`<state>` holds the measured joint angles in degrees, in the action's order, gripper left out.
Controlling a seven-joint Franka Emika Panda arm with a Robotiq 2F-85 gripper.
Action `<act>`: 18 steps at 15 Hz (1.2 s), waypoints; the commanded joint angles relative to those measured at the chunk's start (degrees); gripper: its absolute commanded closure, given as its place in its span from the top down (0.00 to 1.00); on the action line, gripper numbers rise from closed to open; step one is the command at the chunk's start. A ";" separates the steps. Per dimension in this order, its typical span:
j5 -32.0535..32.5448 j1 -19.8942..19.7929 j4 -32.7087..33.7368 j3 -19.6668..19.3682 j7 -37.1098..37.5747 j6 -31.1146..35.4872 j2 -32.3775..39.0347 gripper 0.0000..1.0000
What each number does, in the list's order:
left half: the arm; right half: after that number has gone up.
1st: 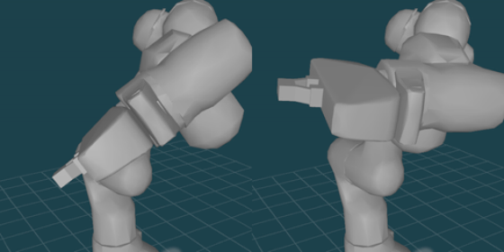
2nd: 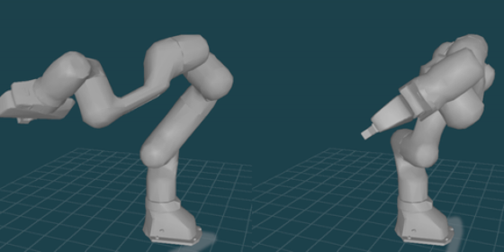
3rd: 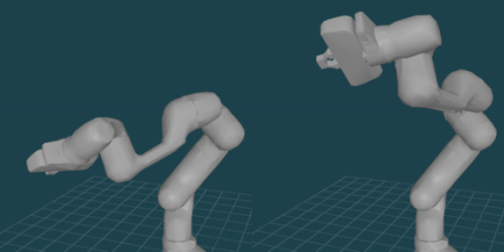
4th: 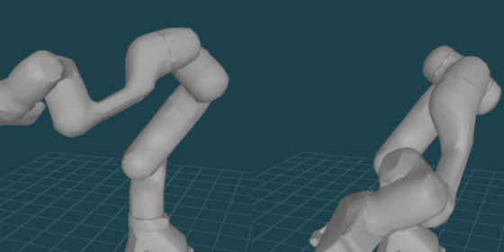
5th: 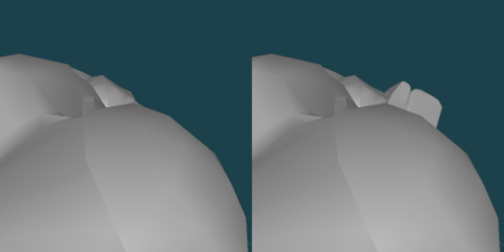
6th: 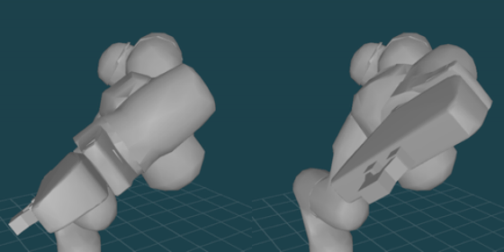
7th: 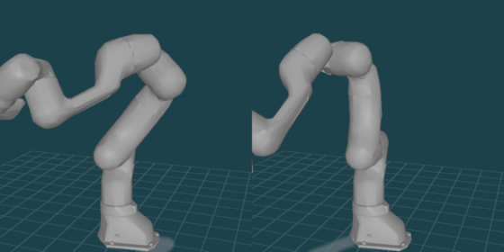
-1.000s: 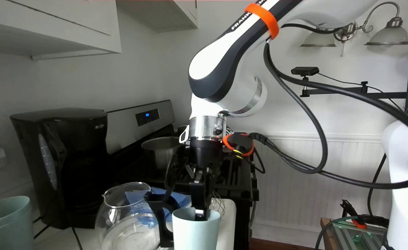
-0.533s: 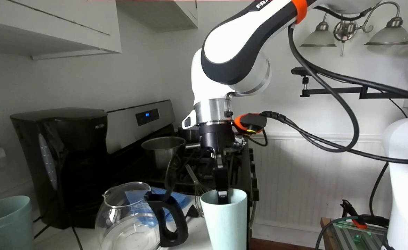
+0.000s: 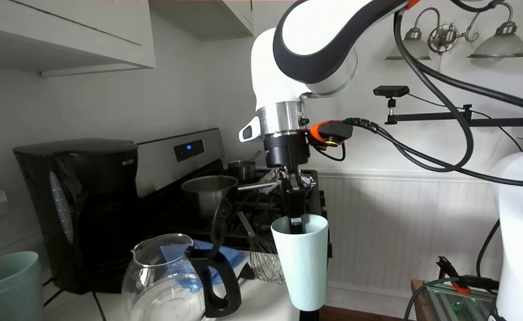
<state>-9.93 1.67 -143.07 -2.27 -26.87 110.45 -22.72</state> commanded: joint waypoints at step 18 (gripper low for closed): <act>27.45 -2.37 6.47 2.11 14.26 -0.41 -5.49 0.01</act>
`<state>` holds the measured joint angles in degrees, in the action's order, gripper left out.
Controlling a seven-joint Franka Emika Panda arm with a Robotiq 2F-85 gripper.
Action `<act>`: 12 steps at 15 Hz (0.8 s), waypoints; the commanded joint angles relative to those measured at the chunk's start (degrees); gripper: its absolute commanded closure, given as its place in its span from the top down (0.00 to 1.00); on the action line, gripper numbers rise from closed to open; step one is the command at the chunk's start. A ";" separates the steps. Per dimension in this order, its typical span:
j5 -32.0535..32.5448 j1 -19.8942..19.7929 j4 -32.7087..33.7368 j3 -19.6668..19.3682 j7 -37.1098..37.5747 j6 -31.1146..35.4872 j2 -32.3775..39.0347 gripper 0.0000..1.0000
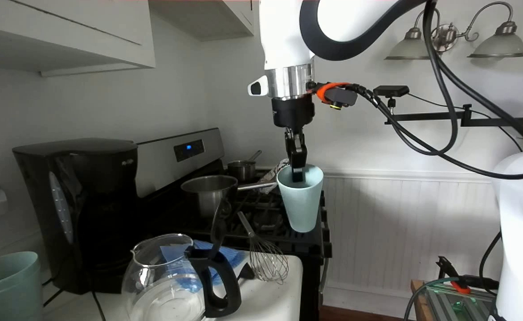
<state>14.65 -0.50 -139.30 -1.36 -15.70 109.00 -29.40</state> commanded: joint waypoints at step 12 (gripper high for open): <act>5.50 -0.82 5.74 2.05 7.60 5.15 4.35 0.01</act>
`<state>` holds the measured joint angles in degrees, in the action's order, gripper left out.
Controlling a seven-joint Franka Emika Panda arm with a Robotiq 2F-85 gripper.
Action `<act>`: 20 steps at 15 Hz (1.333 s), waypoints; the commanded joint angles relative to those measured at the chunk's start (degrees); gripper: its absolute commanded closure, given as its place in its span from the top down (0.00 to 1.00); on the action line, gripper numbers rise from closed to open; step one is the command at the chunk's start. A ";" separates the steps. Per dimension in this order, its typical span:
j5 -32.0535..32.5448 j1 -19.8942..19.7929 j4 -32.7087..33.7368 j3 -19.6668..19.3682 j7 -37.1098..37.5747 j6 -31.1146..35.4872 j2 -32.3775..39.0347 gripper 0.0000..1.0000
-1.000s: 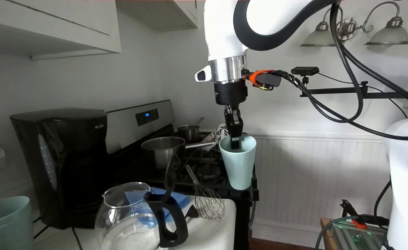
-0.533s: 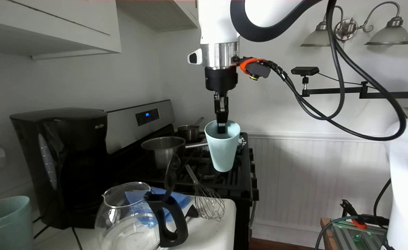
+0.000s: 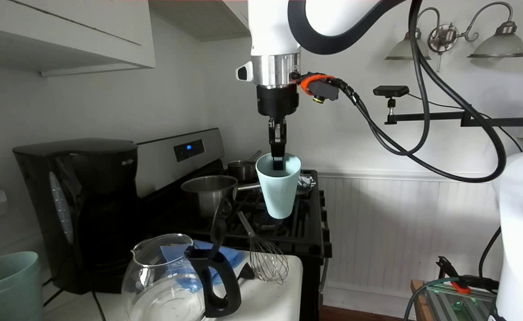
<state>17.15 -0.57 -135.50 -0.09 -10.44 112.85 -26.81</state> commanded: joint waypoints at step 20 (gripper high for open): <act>22.01 2.19 14.83 8.70 23.26 7.45 16.82 0.04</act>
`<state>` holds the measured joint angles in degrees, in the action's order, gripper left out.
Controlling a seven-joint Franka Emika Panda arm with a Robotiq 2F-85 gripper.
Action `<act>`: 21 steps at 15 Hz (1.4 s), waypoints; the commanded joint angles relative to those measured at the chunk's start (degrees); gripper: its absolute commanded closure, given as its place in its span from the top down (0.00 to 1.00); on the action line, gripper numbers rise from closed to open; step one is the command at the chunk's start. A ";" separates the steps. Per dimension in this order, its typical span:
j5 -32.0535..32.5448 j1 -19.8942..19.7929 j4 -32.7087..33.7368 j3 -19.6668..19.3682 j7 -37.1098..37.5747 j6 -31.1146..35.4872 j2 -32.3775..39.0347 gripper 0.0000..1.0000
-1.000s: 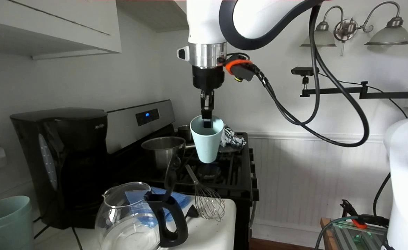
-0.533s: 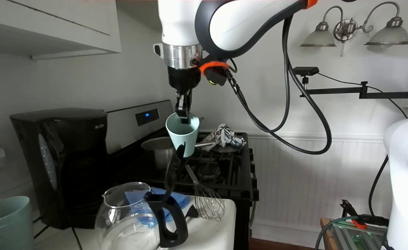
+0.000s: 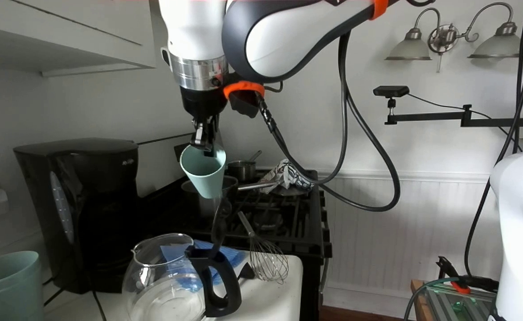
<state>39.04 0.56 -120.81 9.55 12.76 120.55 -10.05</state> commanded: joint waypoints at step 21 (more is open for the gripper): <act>18.27 7.17 3.59 3.28 15.03 -3.80 6.94 0.01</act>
<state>53.21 6.38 -119.24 12.56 24.37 118.57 -4.65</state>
